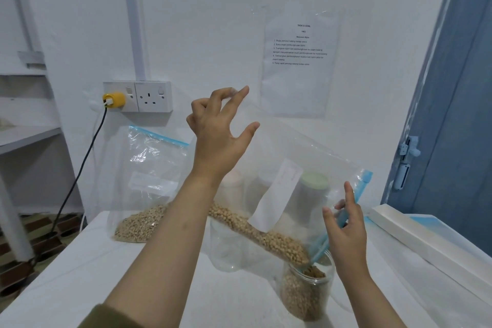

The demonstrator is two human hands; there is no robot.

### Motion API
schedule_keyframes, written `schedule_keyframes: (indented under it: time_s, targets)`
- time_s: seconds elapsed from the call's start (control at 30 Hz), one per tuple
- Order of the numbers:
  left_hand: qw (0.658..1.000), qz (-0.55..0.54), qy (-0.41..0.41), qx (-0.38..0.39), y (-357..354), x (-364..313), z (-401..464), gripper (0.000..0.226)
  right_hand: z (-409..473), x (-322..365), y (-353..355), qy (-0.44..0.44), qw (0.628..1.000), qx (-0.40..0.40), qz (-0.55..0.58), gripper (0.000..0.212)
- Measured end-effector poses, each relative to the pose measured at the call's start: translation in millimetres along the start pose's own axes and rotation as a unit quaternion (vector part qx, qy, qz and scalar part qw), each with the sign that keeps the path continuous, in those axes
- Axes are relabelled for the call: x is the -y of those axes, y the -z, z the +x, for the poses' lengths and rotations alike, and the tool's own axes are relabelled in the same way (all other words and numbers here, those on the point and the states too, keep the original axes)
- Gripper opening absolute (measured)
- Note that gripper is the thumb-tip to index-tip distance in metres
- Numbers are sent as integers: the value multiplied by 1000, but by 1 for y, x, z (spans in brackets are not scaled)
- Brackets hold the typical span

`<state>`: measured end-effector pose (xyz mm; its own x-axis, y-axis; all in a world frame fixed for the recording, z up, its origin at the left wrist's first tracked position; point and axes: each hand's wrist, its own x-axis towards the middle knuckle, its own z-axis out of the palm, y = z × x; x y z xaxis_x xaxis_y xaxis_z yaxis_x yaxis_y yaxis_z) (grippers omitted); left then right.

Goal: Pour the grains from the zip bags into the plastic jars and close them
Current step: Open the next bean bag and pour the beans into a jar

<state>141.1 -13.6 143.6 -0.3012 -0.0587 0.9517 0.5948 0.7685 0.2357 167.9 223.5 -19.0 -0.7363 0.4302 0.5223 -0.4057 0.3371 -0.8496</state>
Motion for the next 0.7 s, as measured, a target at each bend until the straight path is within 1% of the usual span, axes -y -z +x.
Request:
schedule_keyframes:
  time_s: [0.7]
  targets:
    - [1000,6,-9,-4,-1,0,-1,57,-3,-3,0,-3,1000,-4,7,66]
